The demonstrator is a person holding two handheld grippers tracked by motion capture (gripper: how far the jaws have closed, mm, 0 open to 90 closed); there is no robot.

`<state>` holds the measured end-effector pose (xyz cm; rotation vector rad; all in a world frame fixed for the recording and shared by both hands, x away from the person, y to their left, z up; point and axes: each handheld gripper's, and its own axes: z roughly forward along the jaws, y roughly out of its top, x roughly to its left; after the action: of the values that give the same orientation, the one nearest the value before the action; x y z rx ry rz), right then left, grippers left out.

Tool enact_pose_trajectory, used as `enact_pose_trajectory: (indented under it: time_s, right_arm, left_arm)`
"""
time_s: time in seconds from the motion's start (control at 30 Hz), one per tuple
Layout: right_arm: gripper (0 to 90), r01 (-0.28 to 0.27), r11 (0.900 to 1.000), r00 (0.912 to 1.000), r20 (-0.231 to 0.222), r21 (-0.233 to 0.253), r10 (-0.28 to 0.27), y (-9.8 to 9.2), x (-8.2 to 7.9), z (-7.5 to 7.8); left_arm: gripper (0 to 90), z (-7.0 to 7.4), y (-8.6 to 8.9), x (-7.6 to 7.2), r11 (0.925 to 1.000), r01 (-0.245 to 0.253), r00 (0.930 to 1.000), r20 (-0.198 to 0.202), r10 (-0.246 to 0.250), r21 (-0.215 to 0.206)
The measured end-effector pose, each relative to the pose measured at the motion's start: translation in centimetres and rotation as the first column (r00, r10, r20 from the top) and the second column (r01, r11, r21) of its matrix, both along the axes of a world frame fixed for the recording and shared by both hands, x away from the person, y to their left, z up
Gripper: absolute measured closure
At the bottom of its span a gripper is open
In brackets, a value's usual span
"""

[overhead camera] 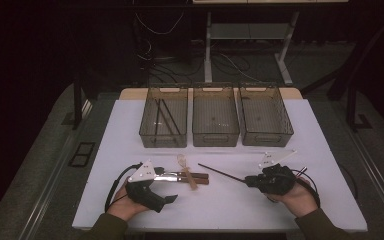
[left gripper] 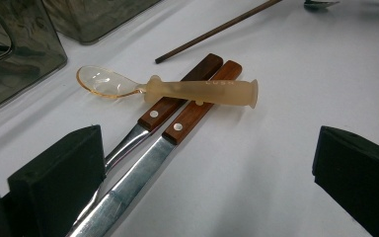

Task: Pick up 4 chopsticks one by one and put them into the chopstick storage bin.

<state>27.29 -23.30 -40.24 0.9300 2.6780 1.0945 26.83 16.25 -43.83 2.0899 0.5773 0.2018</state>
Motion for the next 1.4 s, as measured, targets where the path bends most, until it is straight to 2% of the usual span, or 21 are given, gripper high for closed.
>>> enact_pose_trajectory:
  time_s: [0.13,0.3,0.43,1.07,1.3,1.4]
  right_arm:
    - [85.2,0.004,0.999,1.0,0.0,0.04,-0.004,-0.4,0.1,0.6]
    - [85.2,0.006,0.997,0.9991,0.04,0.075,-0.009,-0.7,0.1,1.3]
    - [85.2,0.013,0.995,0.9986,0.049,0.101,-0.018,-1.0,0.3,1.7]
    - [85.2,0.035,0.985,0.9928,0.107,0.168,-0.053,-1.3,1.4,3.9]
    - [85.2,0.037,0.979,0.99,0.127,0.198,-0.063,-0.8,2.1,4.7]
    - [85.2,0.043,0.978,0.9891,0.129,0.204,-0.071,-0.3,2.5,4.9]
  left_arm:
    - [0.0,0.0,0.0,0.0,1.0,0.001,1.0,0.0,-0.001,0.0]
    - [0.0,0.0,0.0,0.0,1.0,-0.001,1.0,-0.003,0.001,-0.001]
    - [0.0,0.0,0.0,0.0,1.0,-0.001,1.0,-0.003,0.001,0.001]
    - [0.0,-0.1,-0.1,0.0,1.0,-0.007,0.9999,-0.009,0.007,-0.005]
    - [0.0,-0.1,-0.1,0.1,1.0,0.005,1.0,-0.004,-0.005,0.004]
    - [0.0,-0.2,-0.1,0.1,1.0,0.0,1.0,-0.007,0.0,-0.005]
